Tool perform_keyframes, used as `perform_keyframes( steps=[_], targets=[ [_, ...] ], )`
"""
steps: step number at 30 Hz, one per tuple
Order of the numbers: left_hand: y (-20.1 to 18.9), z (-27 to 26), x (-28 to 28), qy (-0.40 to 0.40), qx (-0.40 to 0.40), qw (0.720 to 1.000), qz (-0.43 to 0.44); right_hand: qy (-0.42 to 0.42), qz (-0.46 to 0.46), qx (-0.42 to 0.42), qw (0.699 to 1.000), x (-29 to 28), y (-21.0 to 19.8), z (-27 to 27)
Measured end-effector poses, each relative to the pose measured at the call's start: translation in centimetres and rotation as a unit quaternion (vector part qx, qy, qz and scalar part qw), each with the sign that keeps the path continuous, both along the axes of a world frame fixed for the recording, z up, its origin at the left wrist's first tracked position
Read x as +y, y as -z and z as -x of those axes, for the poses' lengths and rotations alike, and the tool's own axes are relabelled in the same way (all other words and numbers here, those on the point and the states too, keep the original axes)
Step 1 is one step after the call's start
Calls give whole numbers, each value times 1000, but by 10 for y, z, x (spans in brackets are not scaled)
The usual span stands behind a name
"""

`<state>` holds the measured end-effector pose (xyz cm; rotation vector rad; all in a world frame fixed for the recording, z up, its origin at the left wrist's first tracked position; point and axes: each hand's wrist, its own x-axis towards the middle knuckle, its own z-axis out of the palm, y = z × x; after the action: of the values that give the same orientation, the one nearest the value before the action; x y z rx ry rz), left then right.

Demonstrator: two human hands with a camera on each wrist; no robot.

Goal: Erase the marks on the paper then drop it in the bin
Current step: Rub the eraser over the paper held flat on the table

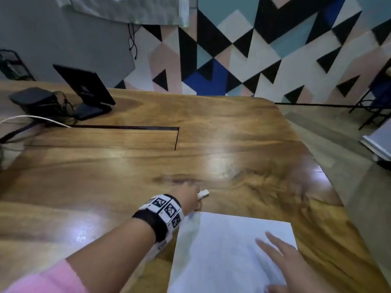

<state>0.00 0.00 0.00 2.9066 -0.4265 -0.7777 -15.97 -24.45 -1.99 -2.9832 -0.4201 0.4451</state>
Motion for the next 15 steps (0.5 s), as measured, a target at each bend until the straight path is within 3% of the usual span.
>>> perform_keyframes(
  steps=[1, 3, 8, 15],
  targets=[
    [4, -6, -5, -12, -3, 1000, -9, -2, -18, 2, 1000, 6, 6, -7],
    [14, -14, -11, -36, -6, 999, -14, 25, -8, 148, 989, 20, 5, -10],
    [26, -29, -18, -31, -3, 999, -35, -3, -30, 143, 989, 58, 5, -30],
    [25, -27, -5, 12, -40, 999, 4, -100, 0, 129, 987, 87, 18, -58]
  ],
)
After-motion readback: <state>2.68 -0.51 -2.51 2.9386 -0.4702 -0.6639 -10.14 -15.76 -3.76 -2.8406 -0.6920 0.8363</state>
